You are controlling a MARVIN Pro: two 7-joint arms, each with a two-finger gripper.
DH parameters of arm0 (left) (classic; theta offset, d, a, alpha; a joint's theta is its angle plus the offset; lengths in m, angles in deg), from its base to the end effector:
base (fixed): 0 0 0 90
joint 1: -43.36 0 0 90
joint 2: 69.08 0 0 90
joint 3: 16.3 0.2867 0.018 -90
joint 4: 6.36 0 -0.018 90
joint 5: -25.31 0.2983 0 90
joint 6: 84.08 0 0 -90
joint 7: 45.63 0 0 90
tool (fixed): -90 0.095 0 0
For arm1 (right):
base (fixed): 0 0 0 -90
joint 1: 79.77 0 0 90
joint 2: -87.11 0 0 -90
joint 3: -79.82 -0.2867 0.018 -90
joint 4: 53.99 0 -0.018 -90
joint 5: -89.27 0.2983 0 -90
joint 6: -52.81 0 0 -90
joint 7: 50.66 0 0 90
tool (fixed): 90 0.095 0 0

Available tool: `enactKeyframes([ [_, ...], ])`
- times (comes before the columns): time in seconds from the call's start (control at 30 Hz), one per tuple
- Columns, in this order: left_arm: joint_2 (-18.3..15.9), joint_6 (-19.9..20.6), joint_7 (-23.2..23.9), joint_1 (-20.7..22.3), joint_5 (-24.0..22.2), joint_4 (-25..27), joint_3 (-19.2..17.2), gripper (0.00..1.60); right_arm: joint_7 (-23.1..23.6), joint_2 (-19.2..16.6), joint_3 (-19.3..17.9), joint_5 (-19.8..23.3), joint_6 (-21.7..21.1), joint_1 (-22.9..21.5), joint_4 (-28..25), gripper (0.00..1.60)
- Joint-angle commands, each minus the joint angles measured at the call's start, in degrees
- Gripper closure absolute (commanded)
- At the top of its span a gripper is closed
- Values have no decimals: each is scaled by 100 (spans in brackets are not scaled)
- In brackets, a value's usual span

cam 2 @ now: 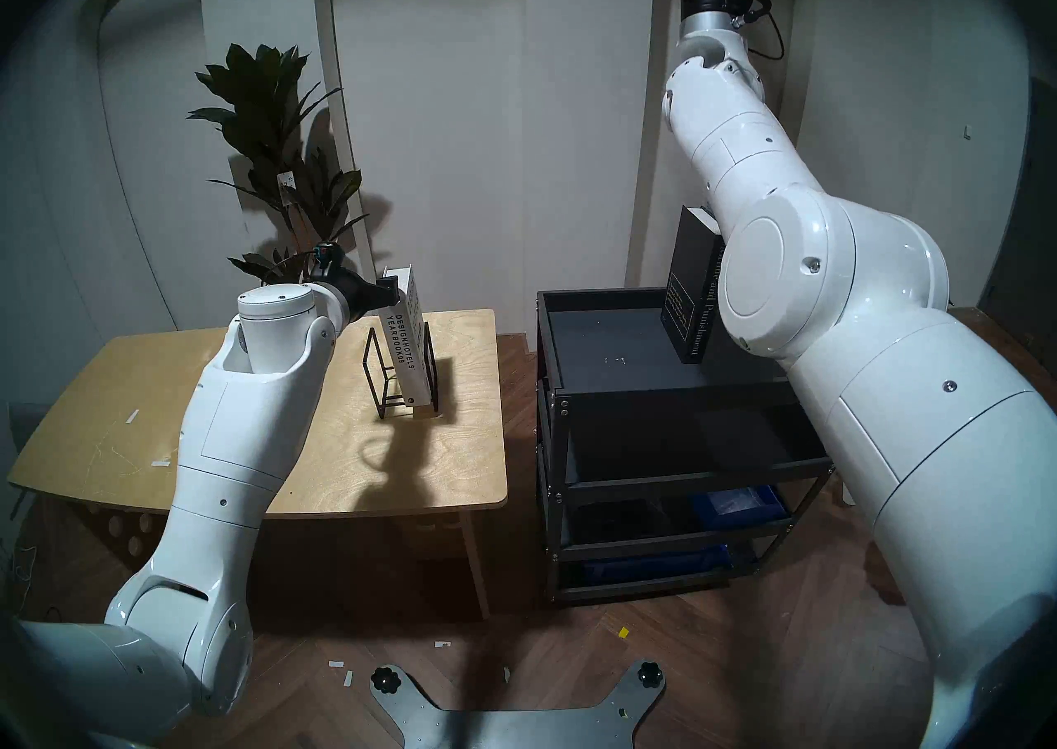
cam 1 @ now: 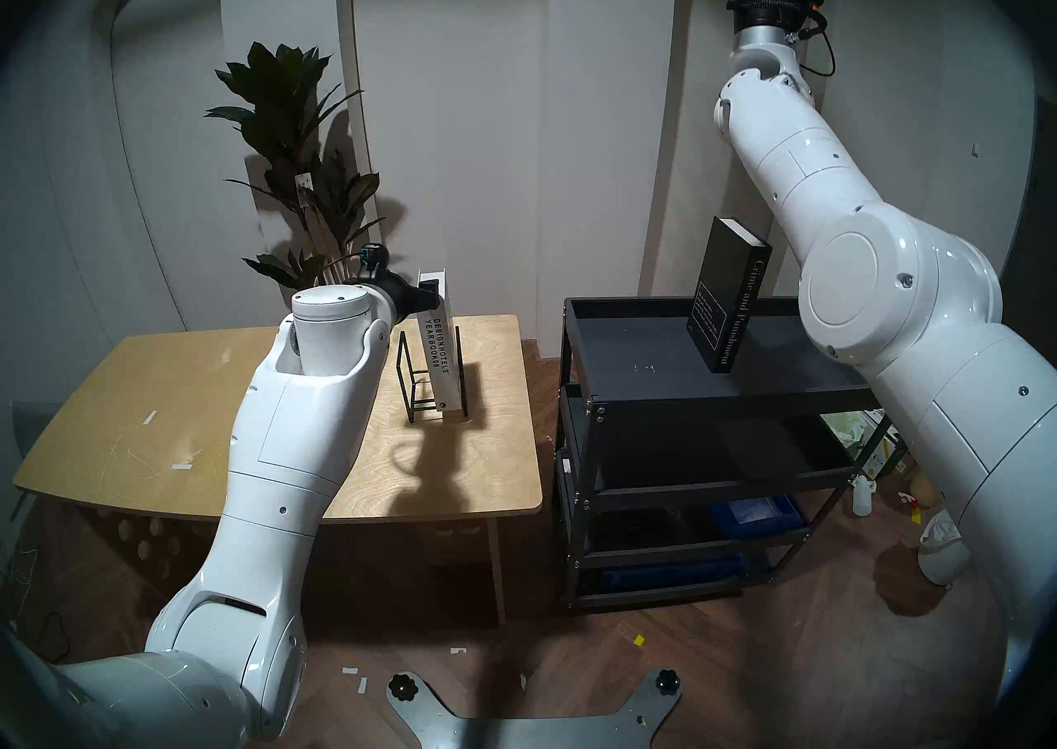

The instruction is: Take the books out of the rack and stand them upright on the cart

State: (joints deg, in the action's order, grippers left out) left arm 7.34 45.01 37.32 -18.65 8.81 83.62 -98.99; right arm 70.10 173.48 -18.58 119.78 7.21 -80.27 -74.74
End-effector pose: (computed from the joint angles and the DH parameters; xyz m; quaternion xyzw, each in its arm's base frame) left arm 0.5131 0.0321 -0.1439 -0.7818 0.0170 -0.6232 0.0110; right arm 0.5964 -0.0540 0.2016 -0.1419 0.0373 -0.9736 0.1746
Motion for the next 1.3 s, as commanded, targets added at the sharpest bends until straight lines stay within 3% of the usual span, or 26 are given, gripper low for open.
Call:
enactKeyframes([
  [0.0, 43, -71, -28, 113, 19, 158, 12, 0, -61, 88, 74, -56, -53, -534, -313, 0],
  [1.0, 197, -120, -432, 36, 180, 238, 6, 0, -656, 130, 386, -465, -461, -766, -745, 0],
  [1.27, 235, -126, -533, 13, 214, 239, 6, 0, -869, 58, 437, -584, -666, -578, -675, 0],
])
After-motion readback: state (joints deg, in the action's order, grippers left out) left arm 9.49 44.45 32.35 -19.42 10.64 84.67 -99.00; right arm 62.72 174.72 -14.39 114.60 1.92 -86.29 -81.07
